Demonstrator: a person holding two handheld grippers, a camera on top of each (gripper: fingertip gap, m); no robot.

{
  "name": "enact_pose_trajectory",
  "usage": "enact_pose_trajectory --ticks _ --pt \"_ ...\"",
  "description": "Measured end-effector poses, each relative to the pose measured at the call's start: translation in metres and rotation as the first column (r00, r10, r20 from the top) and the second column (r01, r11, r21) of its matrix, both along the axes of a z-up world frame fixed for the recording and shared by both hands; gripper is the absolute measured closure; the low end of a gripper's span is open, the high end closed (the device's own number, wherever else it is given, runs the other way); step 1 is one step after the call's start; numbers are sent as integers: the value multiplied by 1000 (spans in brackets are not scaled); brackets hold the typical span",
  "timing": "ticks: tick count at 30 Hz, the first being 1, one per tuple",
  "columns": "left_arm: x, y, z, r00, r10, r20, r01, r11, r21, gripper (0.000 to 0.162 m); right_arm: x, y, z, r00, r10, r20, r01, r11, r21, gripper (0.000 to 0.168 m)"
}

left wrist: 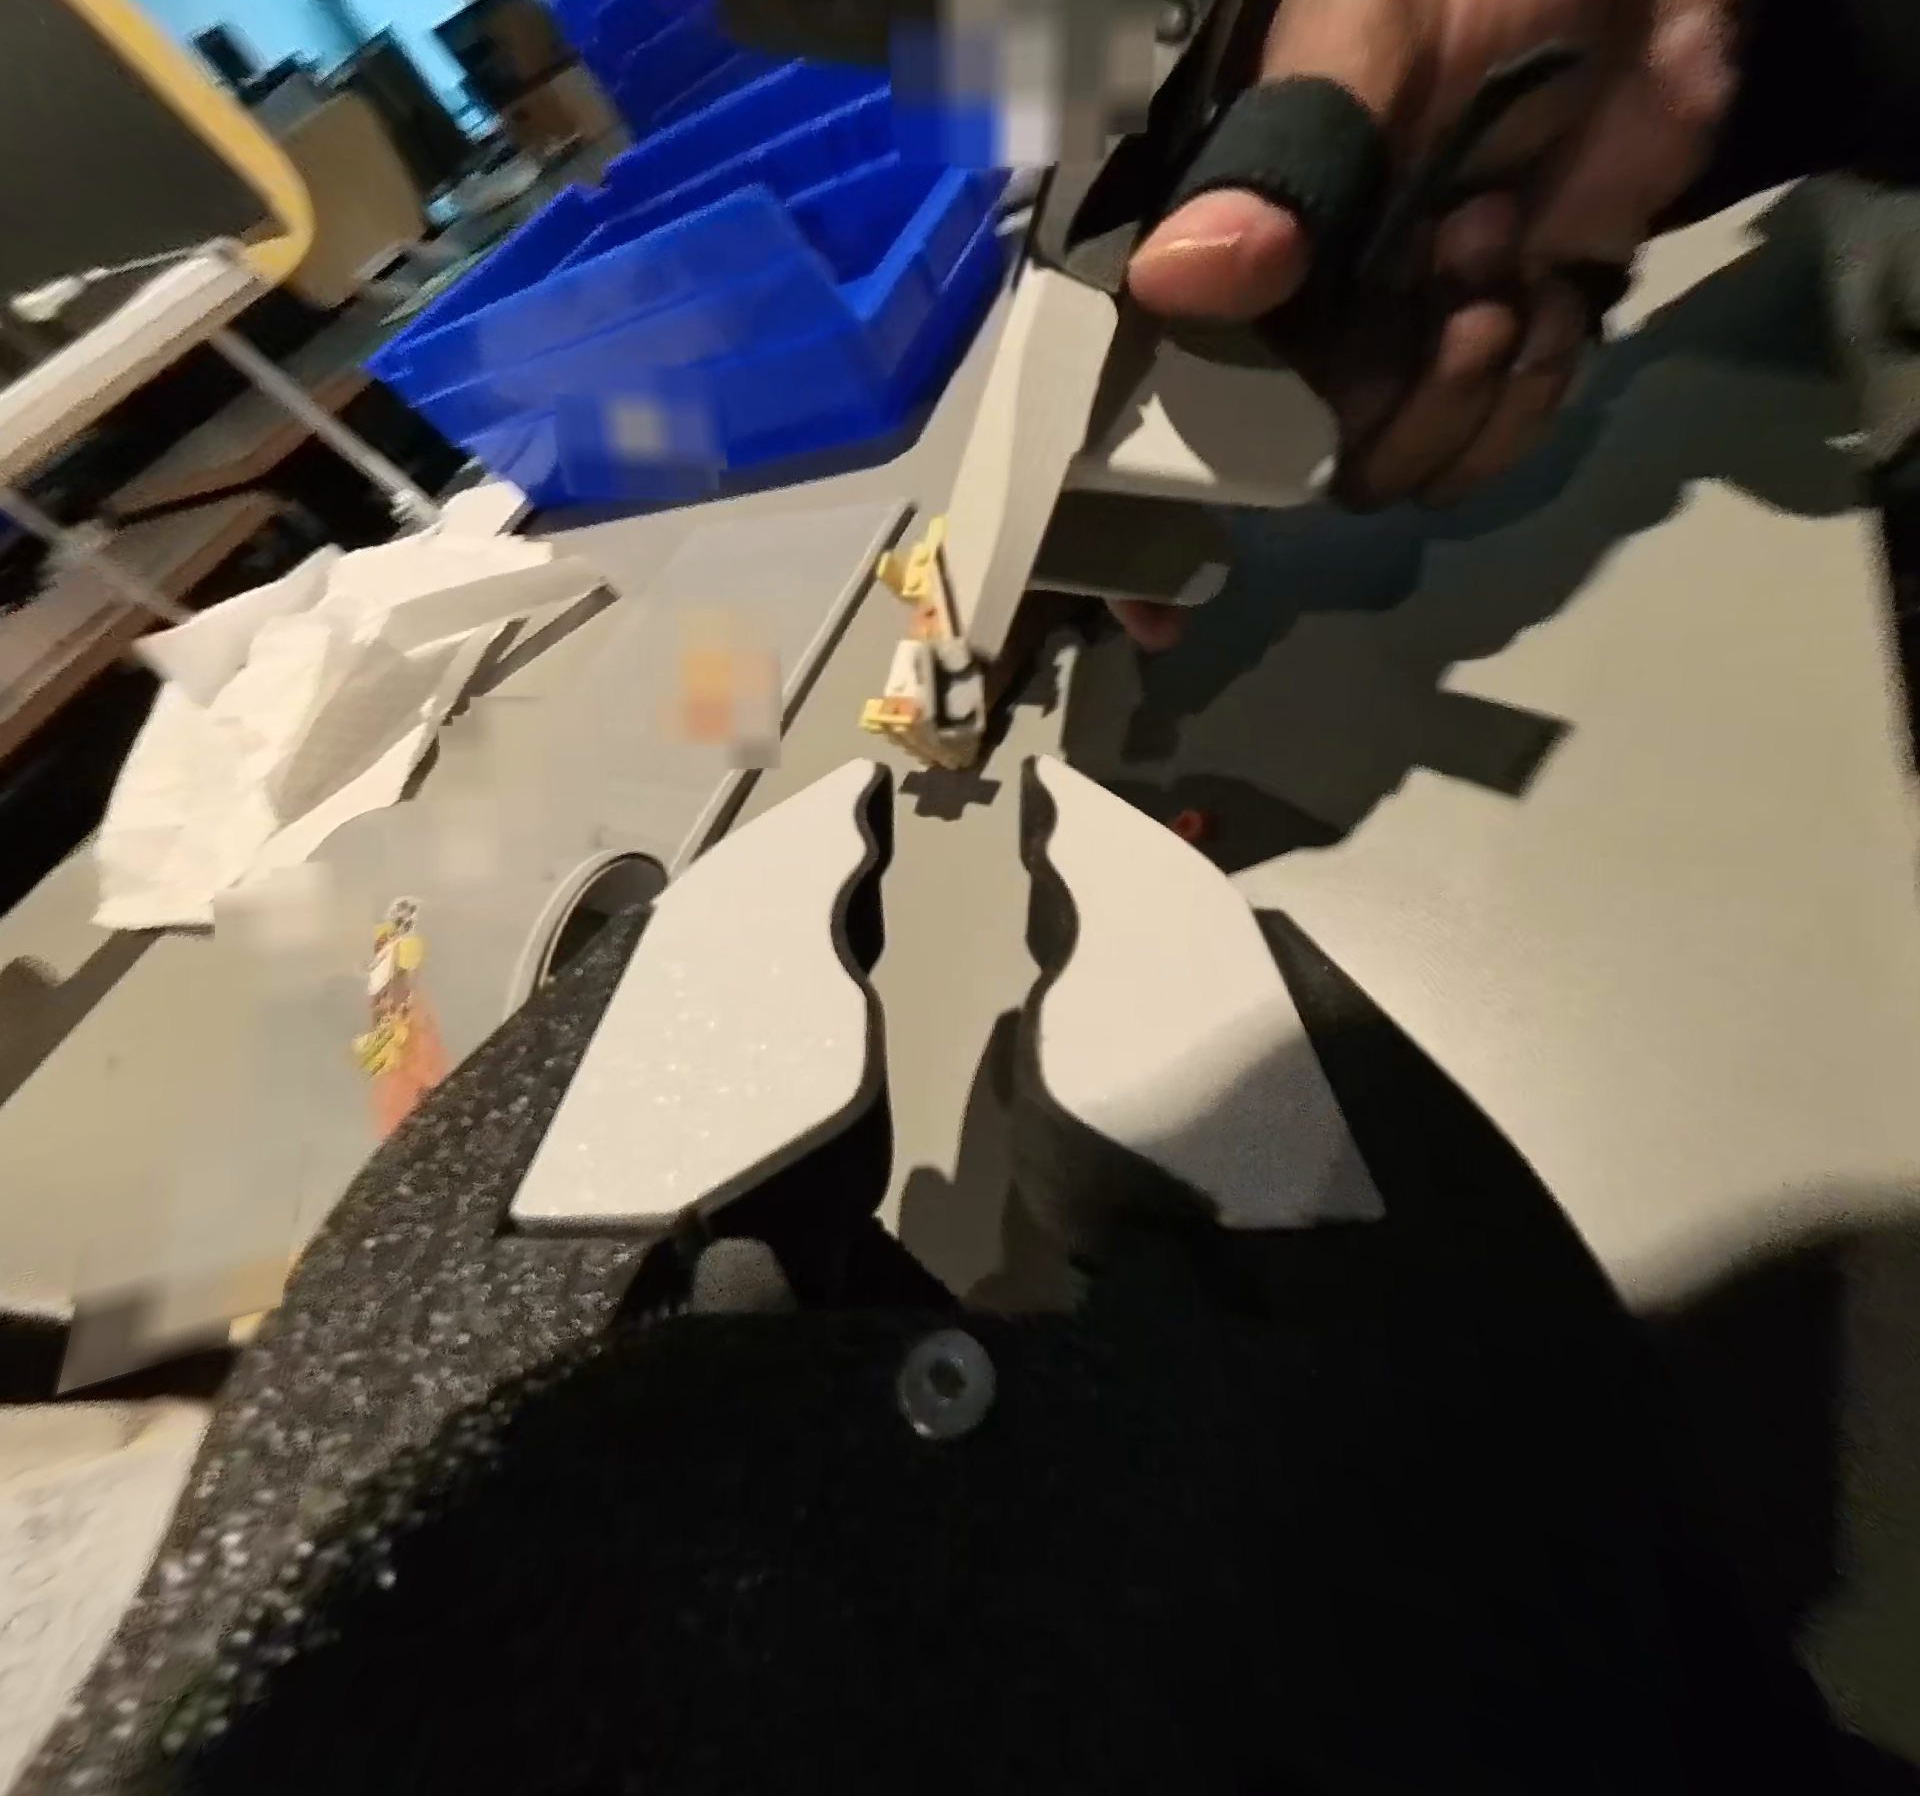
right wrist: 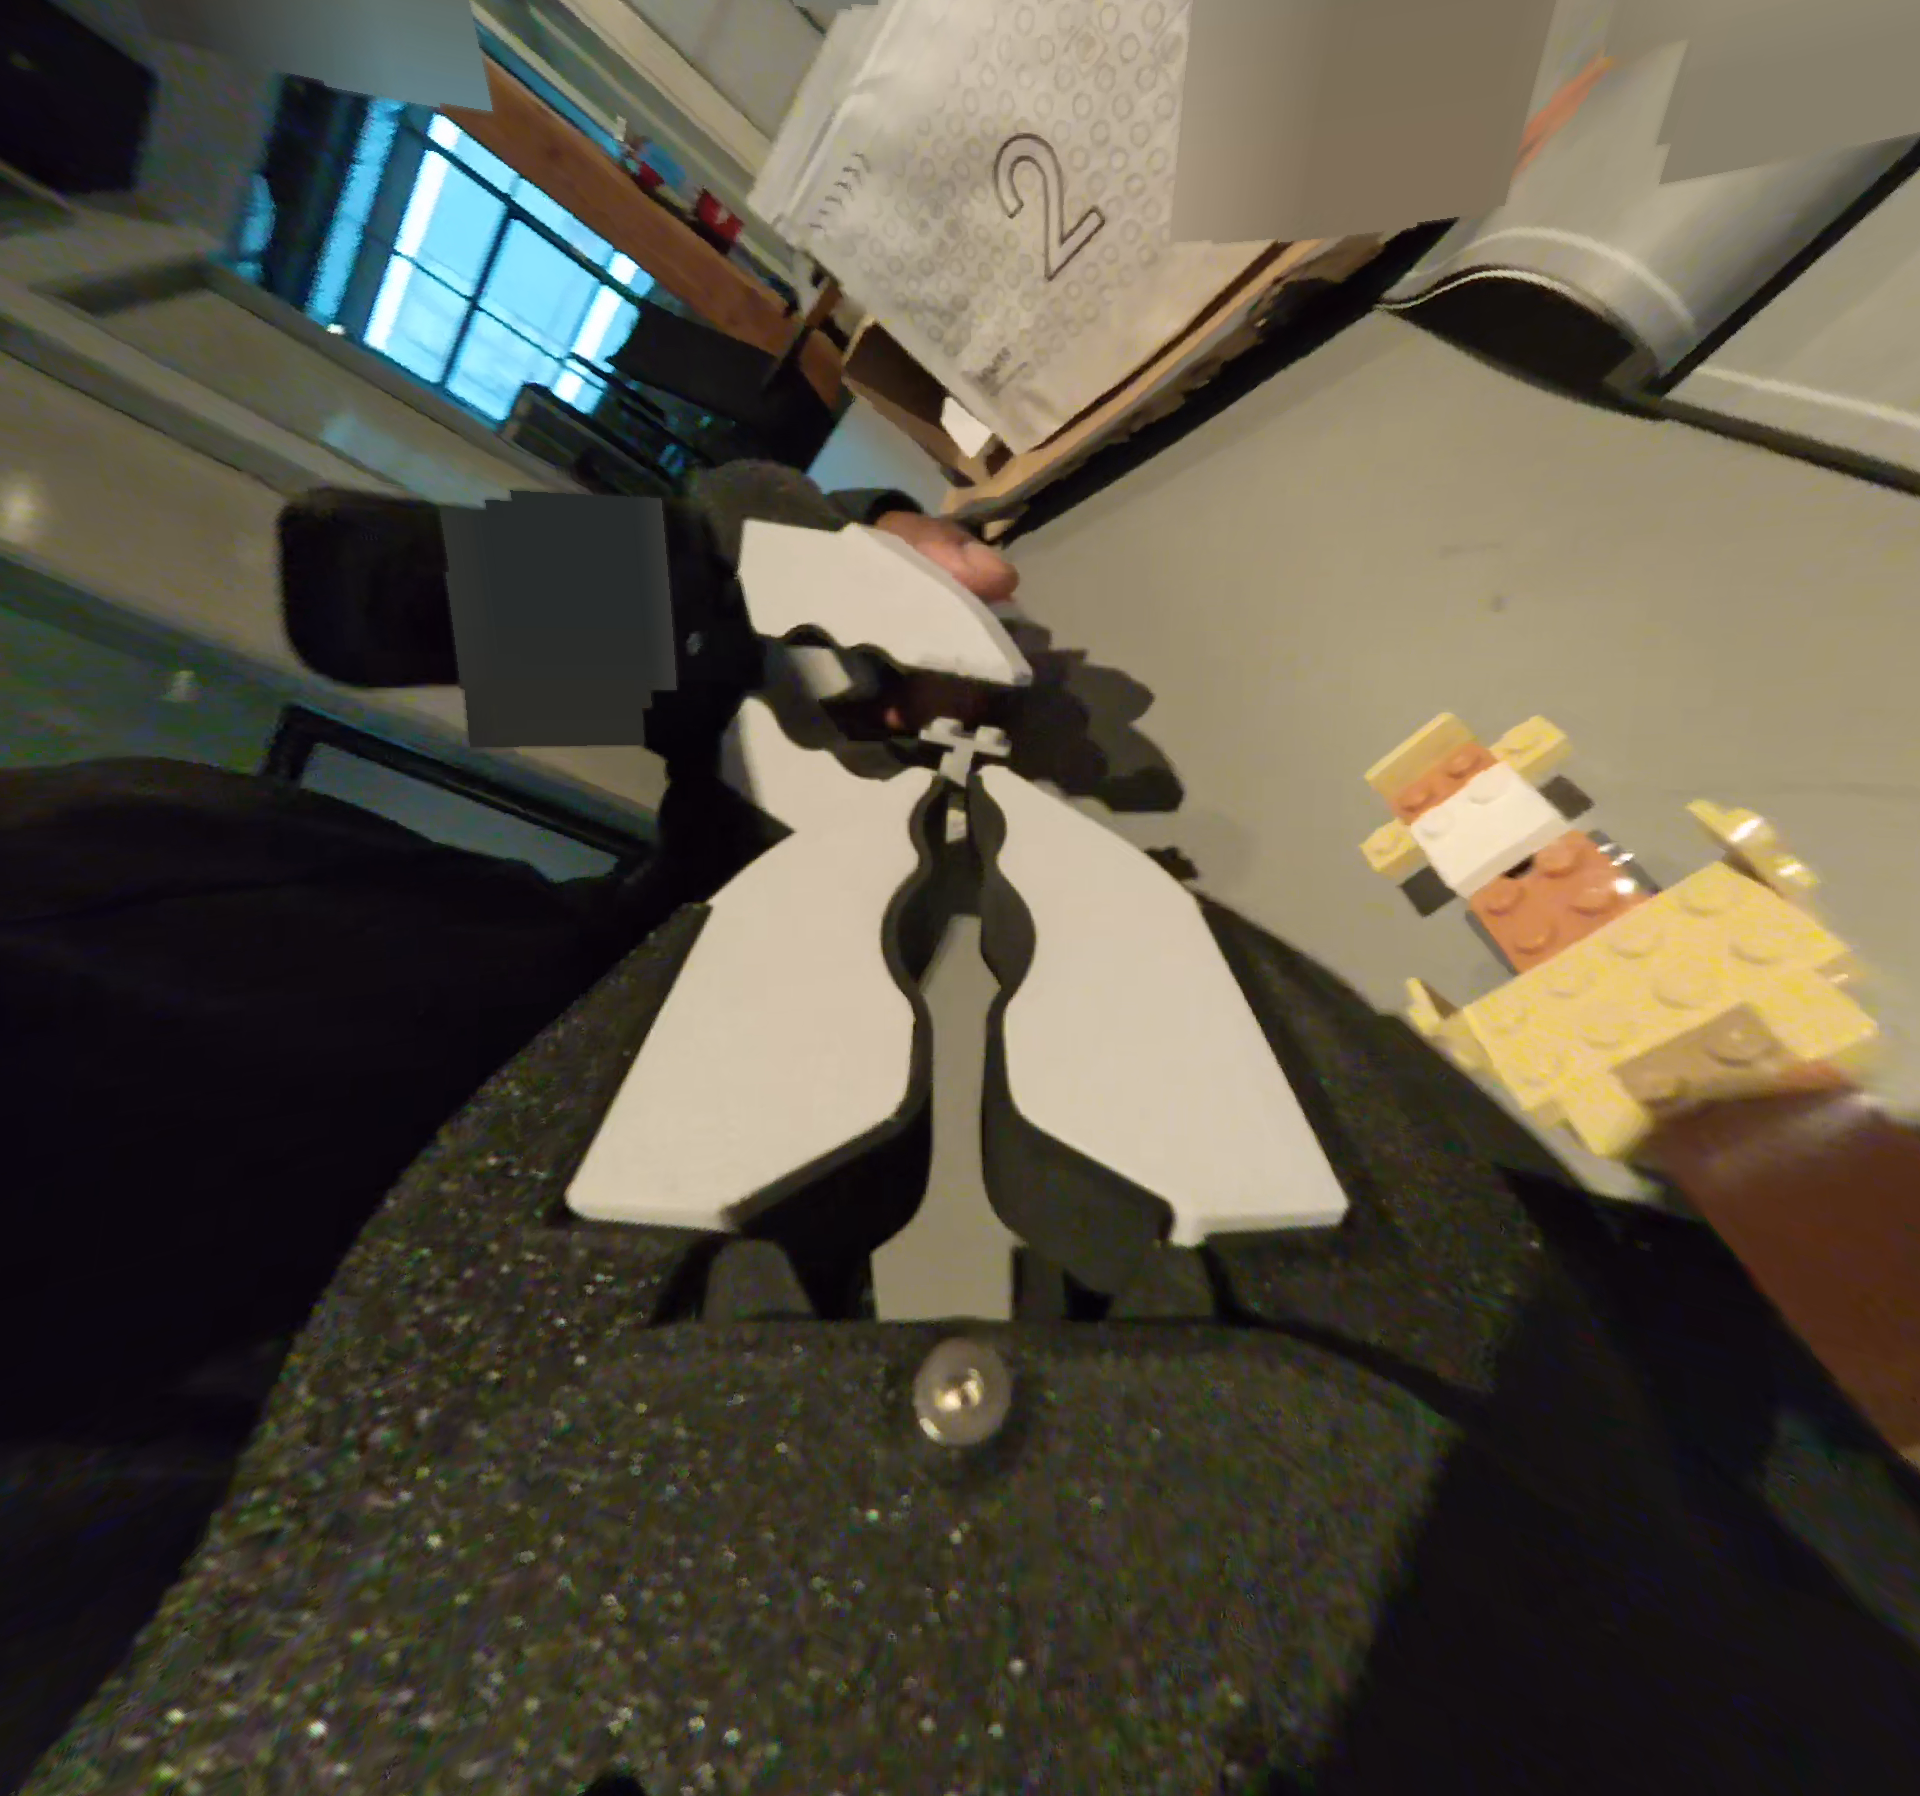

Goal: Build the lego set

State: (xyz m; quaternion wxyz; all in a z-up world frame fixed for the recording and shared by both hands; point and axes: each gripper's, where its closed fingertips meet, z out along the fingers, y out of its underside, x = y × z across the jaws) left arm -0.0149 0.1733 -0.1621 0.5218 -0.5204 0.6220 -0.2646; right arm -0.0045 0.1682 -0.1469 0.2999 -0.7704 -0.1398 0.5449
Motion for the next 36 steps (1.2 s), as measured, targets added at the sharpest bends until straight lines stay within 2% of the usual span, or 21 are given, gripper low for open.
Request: enact_pose_trajectory --ticks 3,6,10,14,19,23,36 --pt "-7 -6 6 990 -138 3 138 989 -45 136 -2 -6 6 997 48 -66 -50 998 -34 165" --pt "-13 -15 17 948 -319 -21 318 947 -44 134 -5 -18 13 985 135 -109 -142 988 -65 165" --pt "-18 -29 33 824 -566 -4 564 822 -76 134 -7 -31 21 964 250 -90 -256 964 -66 165" --pt "-17 -38 42 701 -712 43 712 694 -107 135 -9 -37 25 938 338 -81 -343 937 -68 165" --pt "-10 -43 38 610 -791 55 790 600 -125 135 -13 -48 25 897 437 -65 -441 893 -88 165" --pt "-9 -48 33 568 -822 28 819 563 -108 137 -14 -52 22 875 482 -54 -485 867 -113 165" --pt "-9 -49 32 541 -840 29 841 539 -49 143 -23 -53 19 847 528 -60 -531 835 -145 165"
